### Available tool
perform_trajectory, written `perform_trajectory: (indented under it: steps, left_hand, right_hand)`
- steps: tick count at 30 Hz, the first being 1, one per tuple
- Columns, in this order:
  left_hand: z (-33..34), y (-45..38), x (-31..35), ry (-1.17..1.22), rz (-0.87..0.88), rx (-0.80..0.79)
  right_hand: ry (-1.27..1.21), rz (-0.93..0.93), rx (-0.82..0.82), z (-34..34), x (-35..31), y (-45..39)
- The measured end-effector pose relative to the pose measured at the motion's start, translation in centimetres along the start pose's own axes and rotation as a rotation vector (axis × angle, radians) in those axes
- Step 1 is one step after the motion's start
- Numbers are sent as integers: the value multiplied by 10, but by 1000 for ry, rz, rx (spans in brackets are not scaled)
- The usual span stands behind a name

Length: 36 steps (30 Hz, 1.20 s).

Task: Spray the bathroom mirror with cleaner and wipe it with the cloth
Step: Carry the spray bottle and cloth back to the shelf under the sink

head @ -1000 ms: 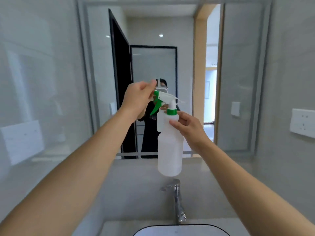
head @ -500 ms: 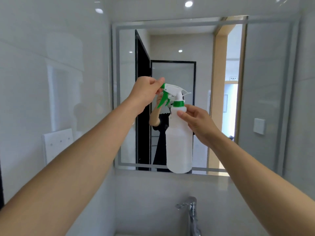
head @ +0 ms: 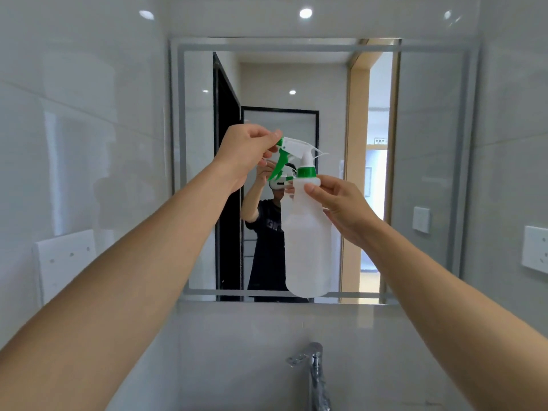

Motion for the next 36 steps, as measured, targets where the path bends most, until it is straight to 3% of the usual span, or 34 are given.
perform_trajectory:
  steps: [4,9,14,26,32,36]
  left_hand:
    - [4,-3,2,-28,-57,19]
    - [5,-5,5,-78,-117,-49]
    - [11,-7,5,18,-160,-151]
    - [27,-8,-10,44,52,-294]
    - [35,-3,-19,-22,53,-173]
    - [40,14,-27,-20,-58,-101]
  right_hand:
    - [-3,11,4,-2,-1,1]
    - [2,19,10,-4,1,4]
    - [-9,22,28,-7,3,4]
    - [30,57,39,-23,13,10]
    - [60,60,105,-27,20,10]
    - [59,83,160,-30,30,7]
Point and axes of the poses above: each hand's wrist, its own y-axis away from the middle knuckle, its own z-axis out of the palm, x = y × z, the point moved 2 cm from there along -y, towards the middle knuckle, and after that the axes turned 4 degrees about -y, right-handed, at the moved point
